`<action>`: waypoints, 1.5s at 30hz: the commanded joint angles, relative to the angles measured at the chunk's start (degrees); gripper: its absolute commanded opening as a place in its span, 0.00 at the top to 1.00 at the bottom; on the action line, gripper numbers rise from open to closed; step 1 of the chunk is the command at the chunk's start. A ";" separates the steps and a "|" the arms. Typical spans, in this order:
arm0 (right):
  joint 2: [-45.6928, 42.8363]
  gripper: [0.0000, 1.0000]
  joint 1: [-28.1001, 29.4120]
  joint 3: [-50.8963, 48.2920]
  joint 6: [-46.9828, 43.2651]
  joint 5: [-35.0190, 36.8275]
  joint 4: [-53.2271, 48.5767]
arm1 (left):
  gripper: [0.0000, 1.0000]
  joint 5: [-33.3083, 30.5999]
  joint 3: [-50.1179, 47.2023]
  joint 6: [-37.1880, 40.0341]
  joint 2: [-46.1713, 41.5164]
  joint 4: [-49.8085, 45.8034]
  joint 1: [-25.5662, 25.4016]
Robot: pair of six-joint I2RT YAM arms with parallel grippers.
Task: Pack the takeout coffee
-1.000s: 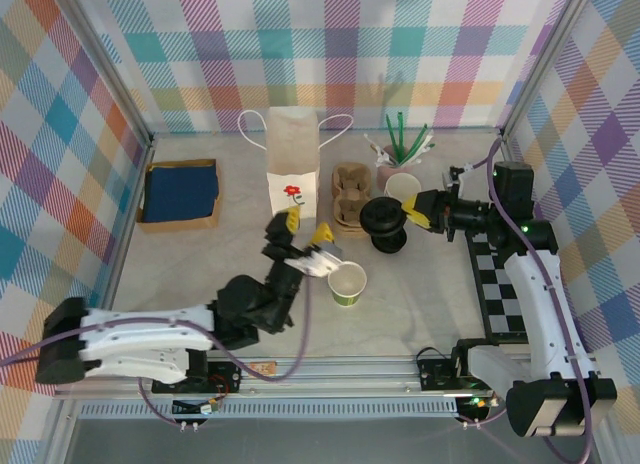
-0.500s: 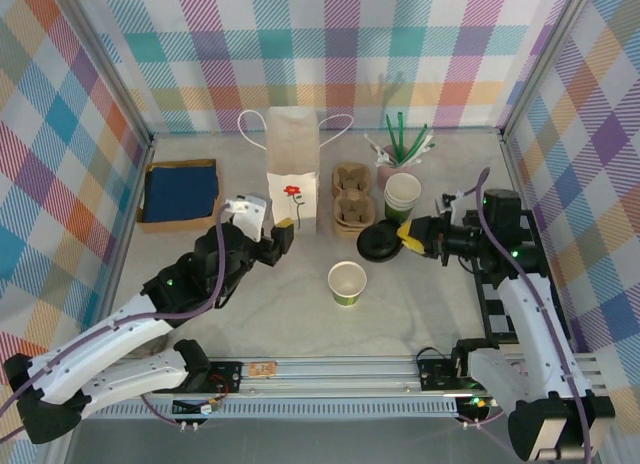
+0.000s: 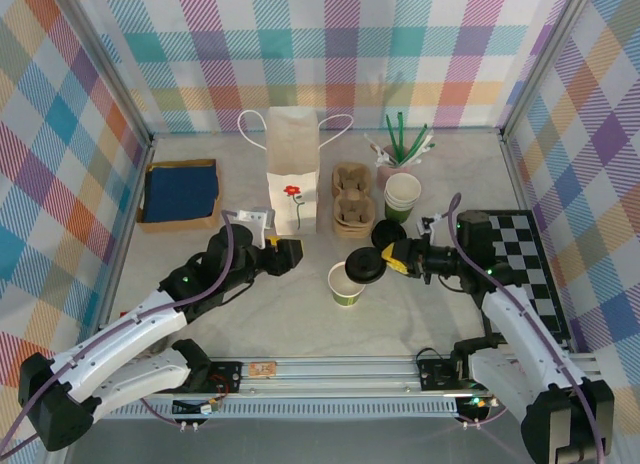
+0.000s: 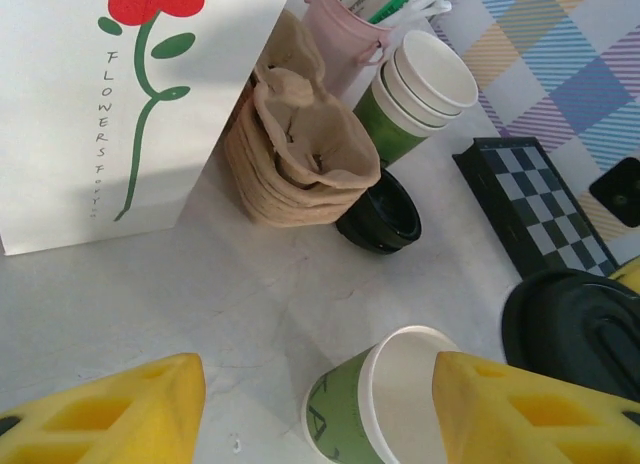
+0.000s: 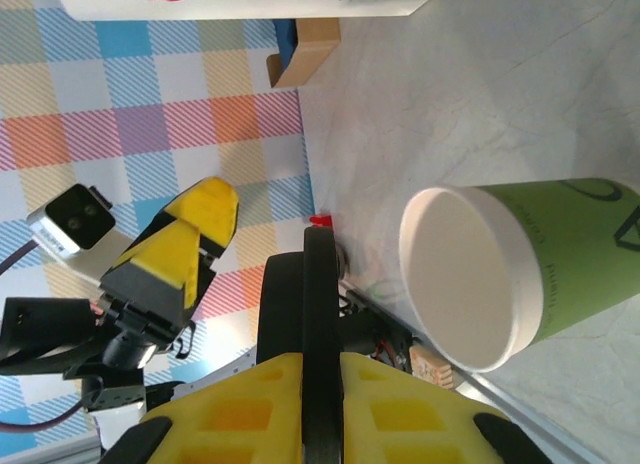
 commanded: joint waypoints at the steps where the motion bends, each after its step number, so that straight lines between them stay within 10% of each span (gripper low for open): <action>1: 1.15 0.85 1.86 -1.35 0.49 1.85 5.58 | 0.38 1.06 -1.00 -1.50 -0.34 2.41 0.42; 45: 4.57 0.77 8.05 -5.54 -6.12 11.65 6.32 | 0.41 2.38 -6.69 -4.81 3.60 9.25 0.43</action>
